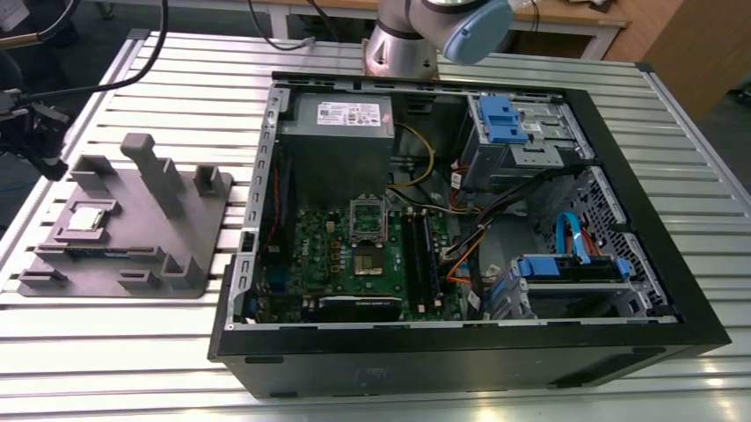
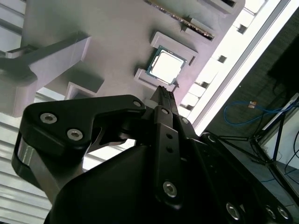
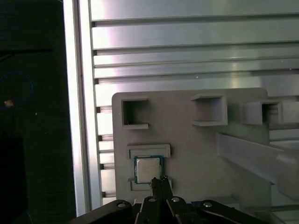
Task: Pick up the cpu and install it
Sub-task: 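Reach for the cpu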
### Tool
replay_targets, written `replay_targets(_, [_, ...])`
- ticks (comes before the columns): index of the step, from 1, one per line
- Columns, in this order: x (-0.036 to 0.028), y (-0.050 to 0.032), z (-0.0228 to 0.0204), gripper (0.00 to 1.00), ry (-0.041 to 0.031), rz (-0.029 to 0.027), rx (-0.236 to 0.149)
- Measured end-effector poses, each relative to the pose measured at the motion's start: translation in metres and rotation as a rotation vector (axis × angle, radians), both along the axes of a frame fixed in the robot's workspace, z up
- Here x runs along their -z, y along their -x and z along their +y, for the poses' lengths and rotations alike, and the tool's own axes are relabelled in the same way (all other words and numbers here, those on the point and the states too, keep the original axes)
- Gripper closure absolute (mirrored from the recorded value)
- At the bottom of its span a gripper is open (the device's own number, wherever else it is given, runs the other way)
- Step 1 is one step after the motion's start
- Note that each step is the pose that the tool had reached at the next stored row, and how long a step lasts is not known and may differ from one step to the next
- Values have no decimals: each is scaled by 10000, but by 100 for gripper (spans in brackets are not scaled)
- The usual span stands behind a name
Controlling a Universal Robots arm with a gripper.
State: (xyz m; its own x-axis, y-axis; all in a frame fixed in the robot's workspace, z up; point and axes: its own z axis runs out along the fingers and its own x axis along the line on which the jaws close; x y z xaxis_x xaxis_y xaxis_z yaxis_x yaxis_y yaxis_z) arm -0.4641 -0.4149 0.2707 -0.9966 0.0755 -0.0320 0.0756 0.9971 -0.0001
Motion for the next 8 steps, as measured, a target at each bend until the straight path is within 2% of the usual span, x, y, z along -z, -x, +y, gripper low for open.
replay_targets(8, [122, 1, -52, 89, 0, 92, 1])
